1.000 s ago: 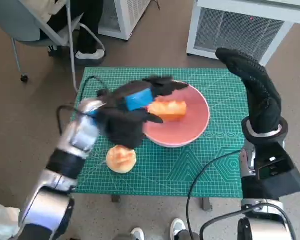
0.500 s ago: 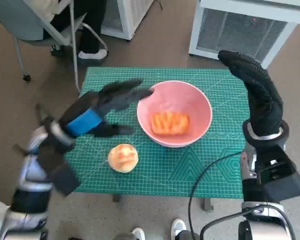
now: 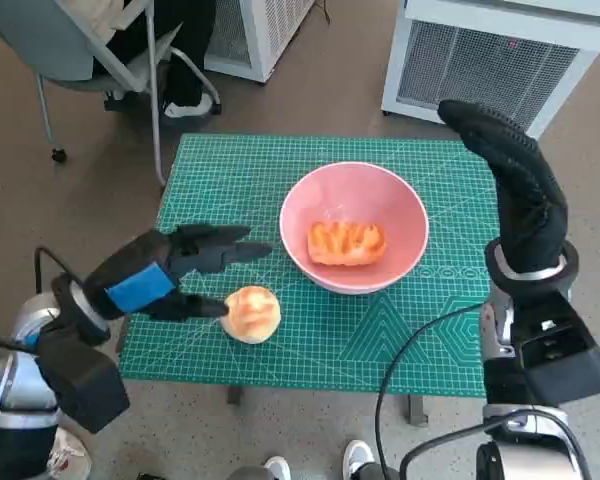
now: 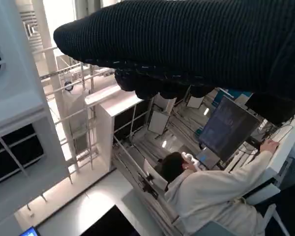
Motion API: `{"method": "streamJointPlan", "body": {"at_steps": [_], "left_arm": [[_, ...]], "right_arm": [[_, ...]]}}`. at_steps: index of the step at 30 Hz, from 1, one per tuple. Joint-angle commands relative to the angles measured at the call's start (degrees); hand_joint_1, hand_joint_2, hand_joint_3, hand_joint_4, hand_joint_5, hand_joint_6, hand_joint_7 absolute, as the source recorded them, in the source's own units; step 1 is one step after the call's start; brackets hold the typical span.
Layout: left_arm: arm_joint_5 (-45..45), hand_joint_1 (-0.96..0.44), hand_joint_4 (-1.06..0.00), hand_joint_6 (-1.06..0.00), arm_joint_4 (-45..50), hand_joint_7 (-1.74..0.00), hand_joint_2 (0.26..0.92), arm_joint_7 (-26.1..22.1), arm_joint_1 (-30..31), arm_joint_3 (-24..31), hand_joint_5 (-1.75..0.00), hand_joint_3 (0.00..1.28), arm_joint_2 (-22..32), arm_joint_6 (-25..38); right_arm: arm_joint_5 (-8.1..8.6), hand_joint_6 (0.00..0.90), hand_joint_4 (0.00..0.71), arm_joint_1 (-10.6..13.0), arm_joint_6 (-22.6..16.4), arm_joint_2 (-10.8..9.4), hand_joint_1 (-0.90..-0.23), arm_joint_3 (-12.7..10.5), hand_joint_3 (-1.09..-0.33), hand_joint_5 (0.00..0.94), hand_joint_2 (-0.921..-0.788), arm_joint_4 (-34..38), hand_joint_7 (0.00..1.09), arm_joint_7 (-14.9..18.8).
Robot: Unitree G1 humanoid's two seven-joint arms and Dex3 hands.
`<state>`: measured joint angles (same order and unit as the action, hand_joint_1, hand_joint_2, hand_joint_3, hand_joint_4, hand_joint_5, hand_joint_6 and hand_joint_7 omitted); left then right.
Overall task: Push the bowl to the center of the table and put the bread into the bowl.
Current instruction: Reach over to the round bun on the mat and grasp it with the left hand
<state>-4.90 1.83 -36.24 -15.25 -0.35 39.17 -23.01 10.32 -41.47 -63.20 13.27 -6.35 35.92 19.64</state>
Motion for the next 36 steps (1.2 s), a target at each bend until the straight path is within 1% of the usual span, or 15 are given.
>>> {"method": "streamJointPlan", "body": {"at_steps": [1, 8, 18, 23, 27, 30, 31, 32, 33, 34, 35, 36], "left_arm": [[-2.14, -0.28, -0.45, -0.49, -0.67, -0.08, 0.912, -1.06, 0.23, -1.81, 0.0, 0.01, 0.89, 1.99], [-5.47, -0.3, -0.39, -0.46, -3.4, -0.05, 0.919, -1.68, -1.31, -5.13, 0.0, 0.01, 0.27, 4.89], [-11.56, -0.29, -0.36, -0.45, -11.06, -0.02, 0.907, -0.68, -5.98, -11.15, 0.0, 0.0, -2.92, 8.05], [-14.76, -0.29, -0.35, -0.44, -15.89, -0.02, 0.902, 0.6, -8.53, -13.86, 0.0, 0.0, -4.78, 8.7], [-17.03, -0.27, -0.37, -0.46, -18.68, -0.02, 0.898, 1.15, -9.81, -15.72, -0.01, 0.0, -5.7, 9.6], [-18.46, -0.23, -0.41, -0.51, -19.75, -0.04, 0.894, 0.93, -10.35, -16.82, -0.02, 0.0, -5.95, 10.71], [-18.83, -0.21, -0.43, -0.54, -19.8, -0.06, 0.892, 0.64, -10.45, -17.09, -0.03, 0.0, -5.96, 11.29], [-19.07, -0.19, -0.48, -0.57, -19.81, -0.07, 0.892, 0.45, -10.51, -17.27, -0.05, 0.0, -5.95, 11.7], [-19.38, -0.18, -0.49, -0.59, -19.58, -0.08, 0.892, 0.1, -10.55, -17.52, -0.05, 0.0, -5.91, 12.39], [-19.56, -0.15, -0.59, -0.65, -19.37, -0.11, 0.897, -0.13, -10.56, -17.71, -0.09, 0.0, -5.84, 12.9], [-19.62, -0.13, -0.65, -0.68, -18.99, -0.13, 0.9, -0.36, -10.54, -17.83, -0.12, 0.01, -5.71, 13.33], [-19.62, -0.11, -0.68, -0.7, -18.7, -0.17, 0.904, -0.51, -10.5, -17.91, -0.18, 0.01, -5.6, 13.63]], "right_arm": [[0.54, 0.118, 0.289, 1.0, 0.43, -0.14, -0.579, 0.46, -0.774, 0.001, -0.921, 0.81, 0.46, 0.86], [1.35, 0.114, 0.289, 0.76, 0.54, 0.36, -0.578, 0.57, -0.774, 0.001, -0.921, 1.43, 0.47, 1.85], [2.38, 0.107, 0.288, 0.69, 0.85, 0.78, -0.577, 0.42, -0.776, 0.001, -0.921, 1.53, 0.48, 3.55], [2.15, 0.103, 0.288, 0.73, 1.0, 0.8, -0.577, 0.27, -0.777, 0.0, -0.921, 1.3, 0.49, 3.73], [2.26, 0.1, 0.288, 0.92, 1.27, 0.9, -0.577, 0.22, -0.777, 0.0, -0.921, 0.83, 0.49, 3.93], [2.27, 0.098, 0.288, 1.12, 1.44, 0.96, -0.577, 0.22, -0.778, 0.0, -0.921, 0.41, 0.5, 4.0], [2.27, 0.097, 0.288, 1.2, 1.5, 0.98, -0.577, 0.23, -0.777, 0.0, -0.921, 0.26, 0.5, 4.01], [2.27, 0.096, 0.288, 1.27, 1.55, 0.99, -0.577, 0.24, -0.777, 0.0, -0.921, 0.13, 0.5, 4.01], [2.29, 0.096, 0.288, 1.36, 1.61, 0.99, -0.577, 0.25, -0.777, 0.0, -0.921, -0.03, 0.5, 4.01], [2.29, 0.095, 0.288, 1.44, 1.66, 0.98, -0.577, 0.26, -0.777, 0.0, -0.921, -0.18, 0.5, 4.0], [2.27, 0.094, 0.288, 1.53, 1.69, 1.0, -0.577, 0.26, -0.777, 0.0, -0.921, -0.3, 0.5, 3.98], [2.25, 0.094, 0.288, 1.6, 1.72, 1.0, -0.577, 0.26, -0.778, 0.0, -0.921, -0.42, 0.5, 3.95]]}}
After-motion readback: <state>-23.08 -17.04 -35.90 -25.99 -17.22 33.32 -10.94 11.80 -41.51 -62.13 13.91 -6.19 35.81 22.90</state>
